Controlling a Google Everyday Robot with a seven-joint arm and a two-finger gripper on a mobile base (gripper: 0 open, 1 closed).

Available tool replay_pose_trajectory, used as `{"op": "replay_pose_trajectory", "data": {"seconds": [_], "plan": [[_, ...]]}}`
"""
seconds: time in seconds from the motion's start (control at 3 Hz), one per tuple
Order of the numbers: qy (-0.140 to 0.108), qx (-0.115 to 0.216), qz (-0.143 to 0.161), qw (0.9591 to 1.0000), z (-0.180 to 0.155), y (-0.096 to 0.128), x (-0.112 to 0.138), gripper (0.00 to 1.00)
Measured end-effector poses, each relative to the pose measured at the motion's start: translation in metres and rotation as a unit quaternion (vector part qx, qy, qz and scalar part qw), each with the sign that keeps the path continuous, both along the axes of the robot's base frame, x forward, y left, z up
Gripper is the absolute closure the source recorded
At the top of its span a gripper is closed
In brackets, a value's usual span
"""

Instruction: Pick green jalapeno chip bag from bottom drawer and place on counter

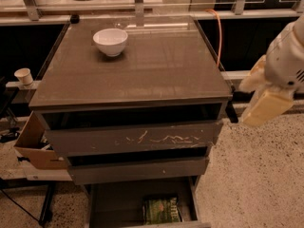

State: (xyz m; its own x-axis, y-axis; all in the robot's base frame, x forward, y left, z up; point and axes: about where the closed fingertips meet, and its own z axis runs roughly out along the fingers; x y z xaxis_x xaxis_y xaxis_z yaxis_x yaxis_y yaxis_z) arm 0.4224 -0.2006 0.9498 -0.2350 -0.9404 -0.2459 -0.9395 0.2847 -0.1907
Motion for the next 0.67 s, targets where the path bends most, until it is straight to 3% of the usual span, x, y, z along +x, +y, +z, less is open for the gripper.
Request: {"op": "replay_pose_trajectory", "data": {"seconds": [0.67], "plan": [[0.050,0.061,-0.010,0.9969,-0.083,0.035,-0.039,0.94]]}}
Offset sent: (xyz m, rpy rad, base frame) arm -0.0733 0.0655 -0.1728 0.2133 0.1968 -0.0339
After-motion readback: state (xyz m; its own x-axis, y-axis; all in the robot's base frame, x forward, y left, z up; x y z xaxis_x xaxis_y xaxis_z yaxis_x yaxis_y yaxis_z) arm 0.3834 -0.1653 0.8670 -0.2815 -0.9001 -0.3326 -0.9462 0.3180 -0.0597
